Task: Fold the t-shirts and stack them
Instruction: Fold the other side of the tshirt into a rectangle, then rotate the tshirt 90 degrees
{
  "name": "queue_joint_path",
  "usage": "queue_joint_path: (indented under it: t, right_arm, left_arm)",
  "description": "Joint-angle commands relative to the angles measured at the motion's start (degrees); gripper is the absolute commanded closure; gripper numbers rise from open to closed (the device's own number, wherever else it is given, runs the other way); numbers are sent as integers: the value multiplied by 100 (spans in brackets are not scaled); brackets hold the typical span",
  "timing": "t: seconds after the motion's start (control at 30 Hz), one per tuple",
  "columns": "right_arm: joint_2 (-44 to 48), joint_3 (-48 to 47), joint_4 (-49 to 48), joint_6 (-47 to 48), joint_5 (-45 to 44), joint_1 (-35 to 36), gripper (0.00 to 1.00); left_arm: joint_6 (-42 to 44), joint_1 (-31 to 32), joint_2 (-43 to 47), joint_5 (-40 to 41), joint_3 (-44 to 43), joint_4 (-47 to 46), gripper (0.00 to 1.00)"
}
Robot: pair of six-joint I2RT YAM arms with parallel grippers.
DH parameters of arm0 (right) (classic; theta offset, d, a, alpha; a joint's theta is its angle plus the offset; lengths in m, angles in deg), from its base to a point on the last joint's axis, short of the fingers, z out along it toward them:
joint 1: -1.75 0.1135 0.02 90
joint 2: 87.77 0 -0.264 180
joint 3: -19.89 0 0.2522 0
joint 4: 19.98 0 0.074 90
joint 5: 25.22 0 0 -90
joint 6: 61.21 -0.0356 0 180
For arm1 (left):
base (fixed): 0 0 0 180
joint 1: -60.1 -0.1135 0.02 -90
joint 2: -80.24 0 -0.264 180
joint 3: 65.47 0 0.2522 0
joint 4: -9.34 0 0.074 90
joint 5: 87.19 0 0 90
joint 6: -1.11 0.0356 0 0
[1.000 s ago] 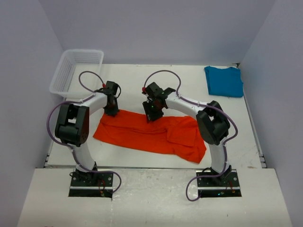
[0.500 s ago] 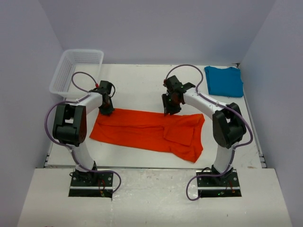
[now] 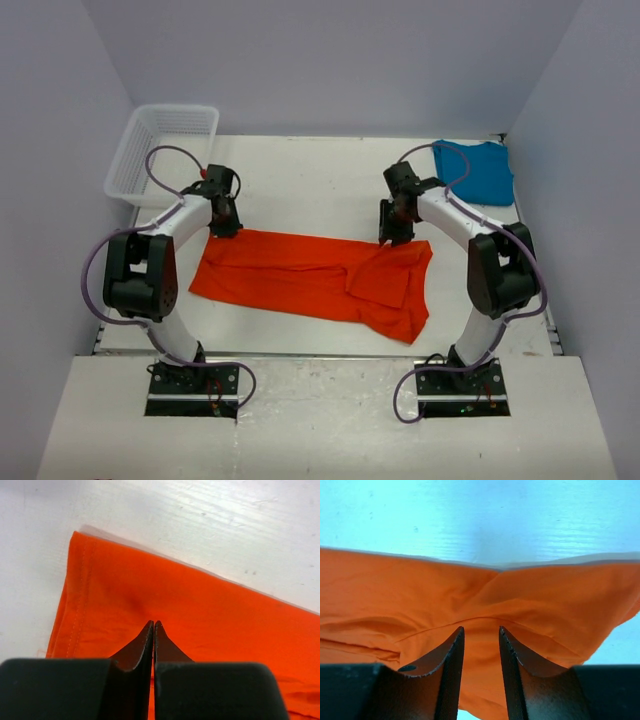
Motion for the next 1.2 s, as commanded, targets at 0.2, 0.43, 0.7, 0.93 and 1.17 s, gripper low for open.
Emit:
queue_joint_path:
  t: [0.2, 0.43, 0.7, 0.93, 1.17]
  right_arm:
    - [204, 591, -154, -676, 92, -236, 75]
    - [239, 1197, -469, -1062, 12, -245, 76]
    - [563, 1172, -619, -845, -84, -227, 73]
    - [1153, 190, -462, -114, -128, -227, 64]
    - [1557, 28, -154, -60, 609, -140, 56]
  left_arm:
    - [117, 91, 1, -311, -381, 21, 100]
    - [169, 91, -16, -215, -355, 3, 100]
    - [248, 100, -87, -188, -346, -6, 100]
    - [389, 284, 45, -145, -355, -15, 100]
    - [389, 337, 247, 119, -285, 73, 100]
